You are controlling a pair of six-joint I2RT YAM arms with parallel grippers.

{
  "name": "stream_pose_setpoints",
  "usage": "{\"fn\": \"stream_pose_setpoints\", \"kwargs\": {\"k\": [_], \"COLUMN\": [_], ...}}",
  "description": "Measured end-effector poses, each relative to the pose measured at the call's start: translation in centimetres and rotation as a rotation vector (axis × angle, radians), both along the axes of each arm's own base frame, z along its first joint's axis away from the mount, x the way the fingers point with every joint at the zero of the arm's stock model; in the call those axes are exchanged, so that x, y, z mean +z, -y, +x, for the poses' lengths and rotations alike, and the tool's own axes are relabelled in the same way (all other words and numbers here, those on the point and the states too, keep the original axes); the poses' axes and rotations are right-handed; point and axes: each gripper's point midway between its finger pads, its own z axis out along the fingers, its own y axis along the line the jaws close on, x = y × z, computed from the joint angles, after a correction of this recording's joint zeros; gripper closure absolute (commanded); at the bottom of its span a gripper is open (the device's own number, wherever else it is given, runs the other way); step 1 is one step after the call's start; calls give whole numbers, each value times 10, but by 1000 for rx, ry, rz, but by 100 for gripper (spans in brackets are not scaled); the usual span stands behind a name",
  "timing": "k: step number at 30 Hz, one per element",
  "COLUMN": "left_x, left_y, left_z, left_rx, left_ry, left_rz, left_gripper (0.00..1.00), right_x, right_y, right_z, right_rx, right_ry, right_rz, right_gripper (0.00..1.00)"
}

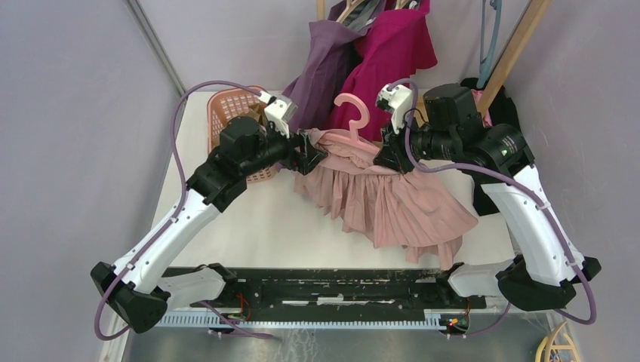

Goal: Remove the skirt from the hanger

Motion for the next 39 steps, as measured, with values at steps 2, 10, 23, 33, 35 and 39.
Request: {"fn": "stream_pose_setpoints", "kwargs": {"k": [2, 10, 23, 33, 35, 39], "left_x": [-9, -25, -6, 36, 35, 28], "left_y": [0, 5, -2, -22, -25, -30], "left_z": [0, 7, 14, 20, 22, 30], "left_rx": [0, 3, 43, 127, 141, 167], "left_ry": [-18, -54, -23, 81, 93, 108], "left_rz": [14, 42, 85, 126, 152, 203], "left_gripper": [16, 72, 97, 97, 97, 97], "right_x": [1, 1, 1, 5, 5, 2], "right_y": [0, -1, -2, -6, -6, -4], "right_z": [-1, -1, 2, 7, 7, 6], "right_rx": [2, 4, 1, 8, 10, 13], "right_ry": [1, 2, 14, 44, 47, 46], "right_rz": [0, 0, 1, 13, 11, -3], "right_gripper": [99, 99, 99, 99, 99, 99]}}
